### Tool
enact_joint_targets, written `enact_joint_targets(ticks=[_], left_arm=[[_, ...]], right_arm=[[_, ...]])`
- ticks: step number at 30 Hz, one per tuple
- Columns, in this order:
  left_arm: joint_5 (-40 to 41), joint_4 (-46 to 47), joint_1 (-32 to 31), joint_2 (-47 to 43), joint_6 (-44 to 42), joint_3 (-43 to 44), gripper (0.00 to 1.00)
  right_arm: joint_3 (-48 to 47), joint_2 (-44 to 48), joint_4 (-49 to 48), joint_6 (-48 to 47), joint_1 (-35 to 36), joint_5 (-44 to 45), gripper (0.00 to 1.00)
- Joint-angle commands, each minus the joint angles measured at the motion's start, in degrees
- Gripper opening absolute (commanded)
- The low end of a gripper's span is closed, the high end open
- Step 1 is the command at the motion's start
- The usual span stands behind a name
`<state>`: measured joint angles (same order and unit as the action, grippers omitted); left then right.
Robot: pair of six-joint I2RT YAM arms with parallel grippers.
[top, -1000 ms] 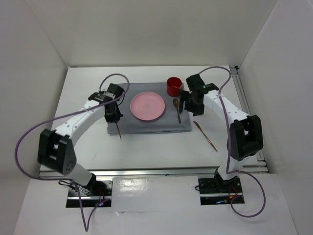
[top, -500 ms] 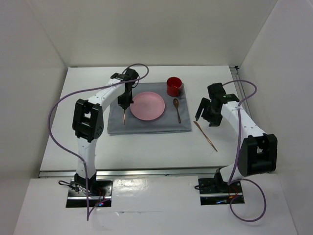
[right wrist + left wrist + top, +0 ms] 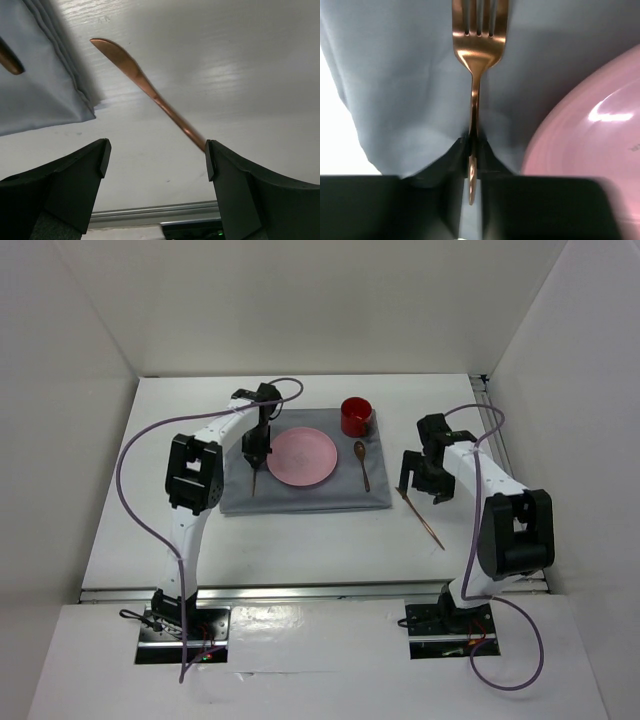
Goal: Set the dinner table for one person
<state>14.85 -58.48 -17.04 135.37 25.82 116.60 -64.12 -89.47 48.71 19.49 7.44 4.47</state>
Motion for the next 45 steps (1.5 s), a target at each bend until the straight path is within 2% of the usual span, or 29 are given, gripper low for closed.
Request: enact_joint_targets(ticks=[1,3,4,6,10,12,16,19,20,24,27,31,36,45], left_arm=[[-2.81,-1.11,0.51,0.43,-1.04,0.92,0.3],[-2.81,-0.58,0.51,-0.36,-0.42,0.91,0.57],[-2.81,-0.58,0.51,-0.37,0.19,0.3,0.77],[-2.81,-0.58,0.51,-1.77,0.19,0.3,0.87],[-3.43,-0.58,1.04,-4.05,0.19,-0.32,0.99],[-3.43,-0.58,1.04,-5.46,0.19,-0.32,1.0],[-4.56,-0.58,1.56,-8.36,0.19,-1.45,1.0],[-5.1,-0.06,2.09,-9.78,0.19,-2.51,1.0],[-5.1,-0.06,2.1,-9.78,0.19,-2.51,1.0],[-4.48,-0.58,2.1,-11.97,0.19,-3.21,1.0],[-3.78,0.11,2.62,-14.6,1.33,-4.53,1.0],[-8.76,0.12,2.62,-15.66,-0.68,-4.54,0.97],[-12.39,1.78,1.49,-15.14,-1.48,-6.11,0.91],[-11.87,1.79,0.25,-13.99,-1.48,-6.64,0.91]], right_arm=[[0.04,-0.79,-4.74,-8.99,-0.32,2.03,0.89],[1.88,0.61,-6.69,-11.74,0.29,1.33,0.89],[2.5,1.48,-7.31,-12.8,0.81,1.33,0.89],[3.38,2.01,-8.45,-15.7,0.82,1.76,0.89],[2.25,1.23,-7.14,-20.71,0.82,-1.2,0.87],[2.24,0.61,-7.14,-21.85,0.29,-5.59,0.87],[3.47,-2.81,-6.08,-23.0,-0.24,-7.19,0.71],[3.47,-4.65,-6.08,-23.61,-0.24,-9.73,0.68],[3.47,-5.44,-6.08,-23.62,-0.24,-10.35,0.64],[3.47,-7.81,-5.47,-24.14,-0.24,-9.75,0.57],[3.47,-9.31,-5.47,-24.14,-0.24,-9.04,0.55],[3.47,-9.93,-5.99,-24.67,-0.24,-8.42,0.55],[3.47,-11.95,-5.99,-24.14,-0.24,-6.93,0.42],[3.47,-13.62,-5.99,-23.62,-0.76,-6.4,0.28]])
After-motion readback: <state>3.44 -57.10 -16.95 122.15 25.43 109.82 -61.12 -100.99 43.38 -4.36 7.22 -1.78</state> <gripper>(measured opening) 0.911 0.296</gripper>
